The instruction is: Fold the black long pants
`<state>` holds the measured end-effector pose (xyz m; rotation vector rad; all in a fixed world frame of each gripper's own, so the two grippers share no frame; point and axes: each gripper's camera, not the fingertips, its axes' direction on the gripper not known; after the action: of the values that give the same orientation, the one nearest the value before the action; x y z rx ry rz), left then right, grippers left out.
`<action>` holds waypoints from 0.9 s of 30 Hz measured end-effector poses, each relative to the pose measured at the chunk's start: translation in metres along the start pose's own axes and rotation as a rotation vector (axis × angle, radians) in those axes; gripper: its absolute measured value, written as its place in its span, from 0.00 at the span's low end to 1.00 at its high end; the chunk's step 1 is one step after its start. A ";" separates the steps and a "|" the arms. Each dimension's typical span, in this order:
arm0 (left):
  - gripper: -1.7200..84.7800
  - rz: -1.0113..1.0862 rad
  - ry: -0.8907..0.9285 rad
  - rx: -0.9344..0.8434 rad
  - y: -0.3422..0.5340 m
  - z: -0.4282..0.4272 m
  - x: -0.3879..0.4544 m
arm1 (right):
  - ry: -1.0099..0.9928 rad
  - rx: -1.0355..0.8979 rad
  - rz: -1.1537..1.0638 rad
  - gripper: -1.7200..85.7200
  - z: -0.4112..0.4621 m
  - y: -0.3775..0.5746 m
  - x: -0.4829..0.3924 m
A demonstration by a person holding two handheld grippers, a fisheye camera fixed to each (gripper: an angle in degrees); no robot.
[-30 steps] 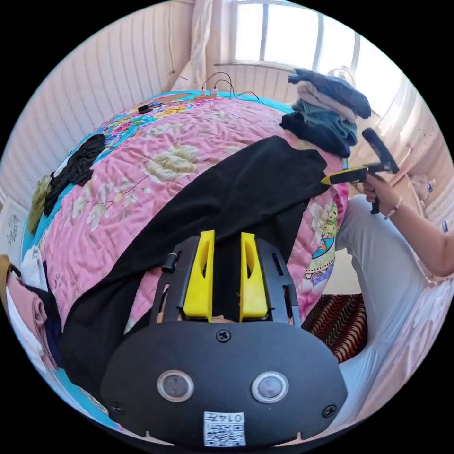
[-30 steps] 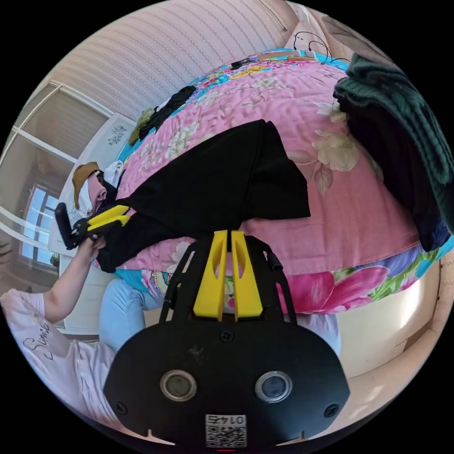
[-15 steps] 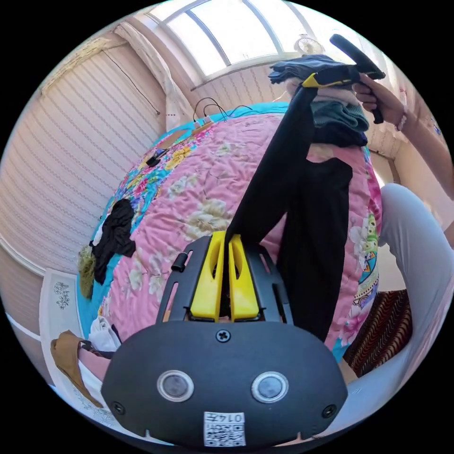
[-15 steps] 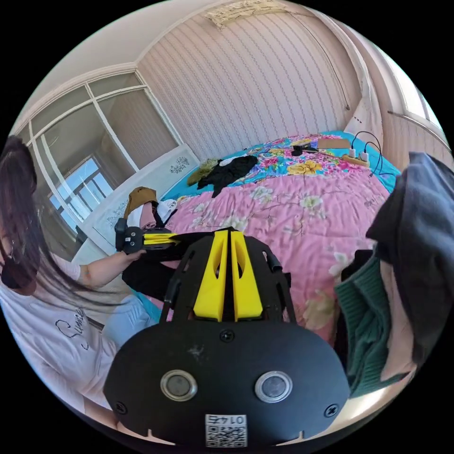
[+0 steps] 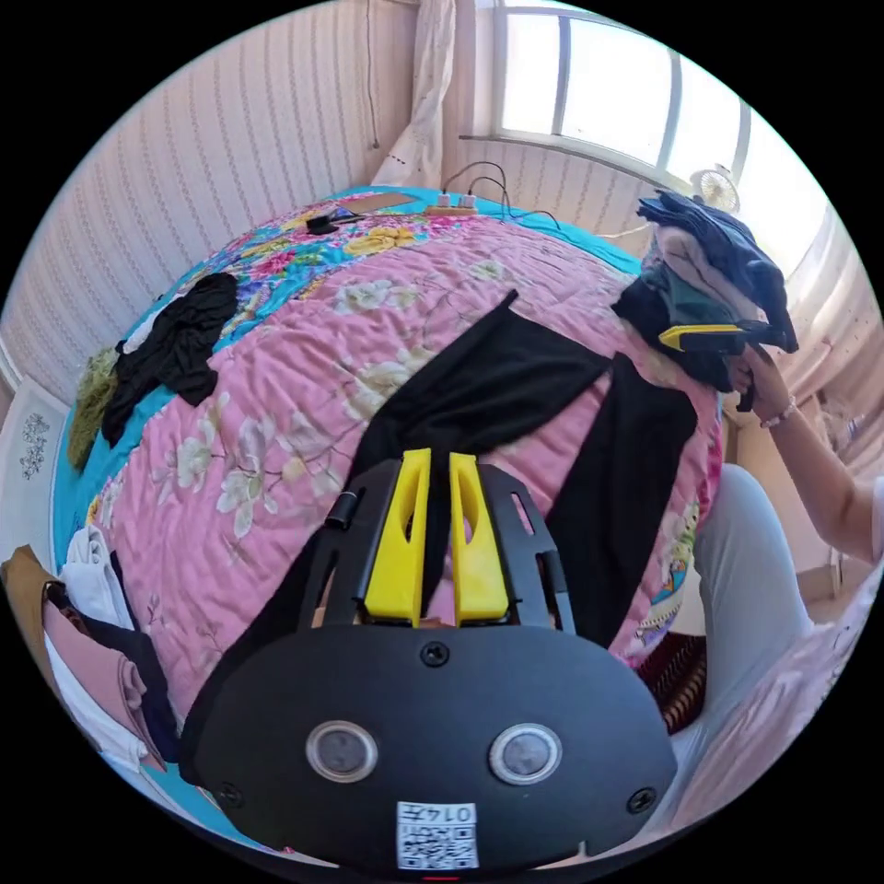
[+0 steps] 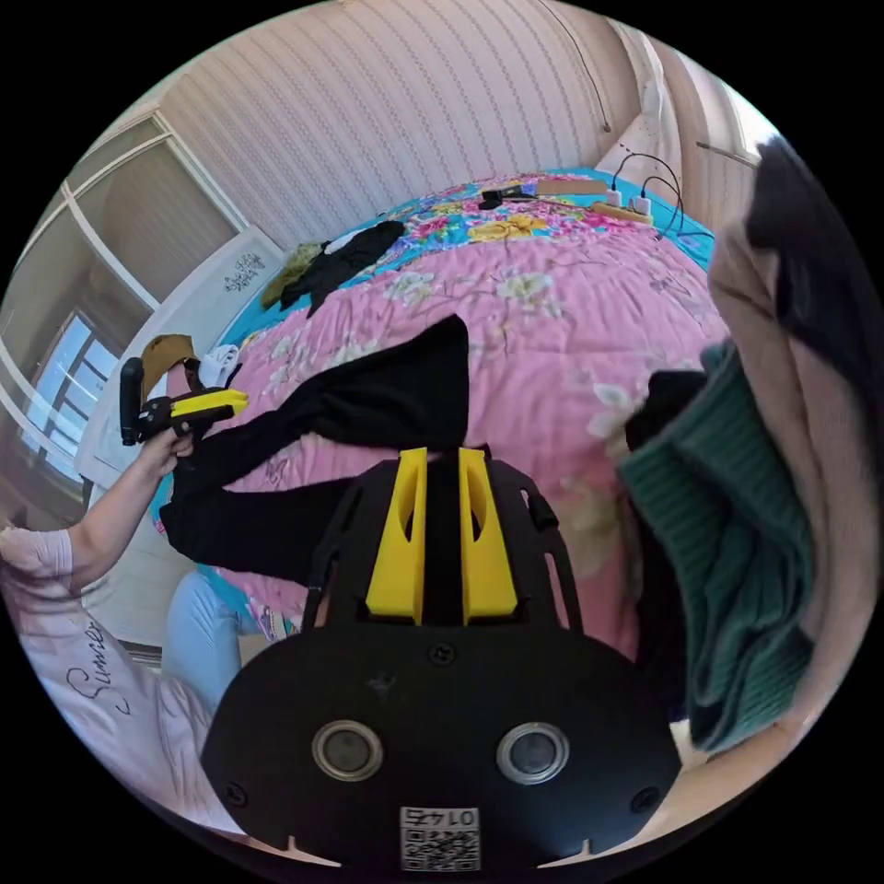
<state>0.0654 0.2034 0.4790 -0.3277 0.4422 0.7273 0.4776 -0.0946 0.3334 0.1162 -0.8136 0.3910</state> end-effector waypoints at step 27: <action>0.01 -0.006 -0.052 -0.075 -0.026 0.134 0.040 | -0.297 0.046 0.356 0.09 -0.144 0.151 0.103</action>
<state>0.1465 0.2662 0.5772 -0.3798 0.3649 0.7463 0.5820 0.1111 0.3023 0.0726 -1.1235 0.7401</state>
